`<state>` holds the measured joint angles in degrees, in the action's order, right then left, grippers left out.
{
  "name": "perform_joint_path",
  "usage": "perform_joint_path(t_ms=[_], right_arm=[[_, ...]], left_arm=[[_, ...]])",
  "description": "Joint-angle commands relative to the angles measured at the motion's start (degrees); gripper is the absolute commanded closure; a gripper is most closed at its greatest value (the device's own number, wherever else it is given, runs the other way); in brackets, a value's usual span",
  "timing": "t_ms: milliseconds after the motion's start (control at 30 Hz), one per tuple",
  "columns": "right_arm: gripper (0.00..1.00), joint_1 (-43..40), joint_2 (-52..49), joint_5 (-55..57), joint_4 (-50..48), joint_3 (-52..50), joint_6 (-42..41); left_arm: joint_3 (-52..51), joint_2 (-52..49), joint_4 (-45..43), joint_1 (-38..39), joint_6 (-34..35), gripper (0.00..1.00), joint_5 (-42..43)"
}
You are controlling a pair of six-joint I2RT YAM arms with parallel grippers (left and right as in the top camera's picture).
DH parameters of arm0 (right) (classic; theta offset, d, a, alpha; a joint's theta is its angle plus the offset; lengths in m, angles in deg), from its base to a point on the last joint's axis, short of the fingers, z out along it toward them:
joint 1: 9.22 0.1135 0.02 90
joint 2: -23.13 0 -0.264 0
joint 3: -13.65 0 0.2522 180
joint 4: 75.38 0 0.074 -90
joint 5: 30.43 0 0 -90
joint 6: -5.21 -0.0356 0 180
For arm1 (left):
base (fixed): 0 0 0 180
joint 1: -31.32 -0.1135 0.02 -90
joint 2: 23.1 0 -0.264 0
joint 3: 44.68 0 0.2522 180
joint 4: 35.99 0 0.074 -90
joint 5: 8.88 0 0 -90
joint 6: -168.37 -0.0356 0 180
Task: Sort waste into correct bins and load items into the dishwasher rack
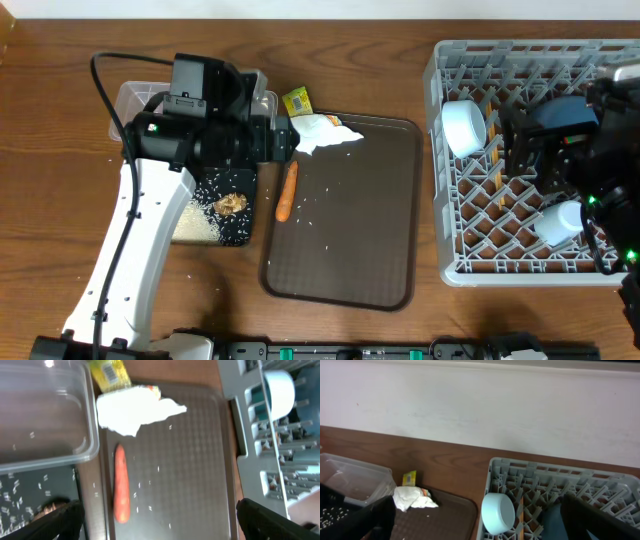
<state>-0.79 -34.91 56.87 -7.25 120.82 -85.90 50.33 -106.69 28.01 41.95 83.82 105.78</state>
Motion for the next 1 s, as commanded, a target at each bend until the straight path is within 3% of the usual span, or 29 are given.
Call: perform_joint_path(t_ms=[0,200,533,633,967], right_arm=[[0.01,-0.37,0.57,0.94,0.07,0.2,-0.57],[0.01,-0.37,0.37,0.96,0.87,0.2,-0.57],[0.01,-0.37,0.37,0.96,6.8,0.2,-0.57],[0.01,-0.37,0.39,0.96,10.27,0.2,-0.57],[0.01,-0.37,0.39,0.96,22.88,0.2,-0.57]], left_arm=[[0.09,-0.5,-2.73,2.54,-1.16,0.02,-6.27],[0.09,-4.13,-8.02,9.73,-1.18,0.02,-22.36],[0.09,-19.58,-22.62,12.5,-1.53,0.02,-21.31],[0.09,-23.76,-25.62,12.83,-4.52,0.02,-21.75],[0.09,-34.45,-29.88,13.73,-10.32,0.02,-23.71]])
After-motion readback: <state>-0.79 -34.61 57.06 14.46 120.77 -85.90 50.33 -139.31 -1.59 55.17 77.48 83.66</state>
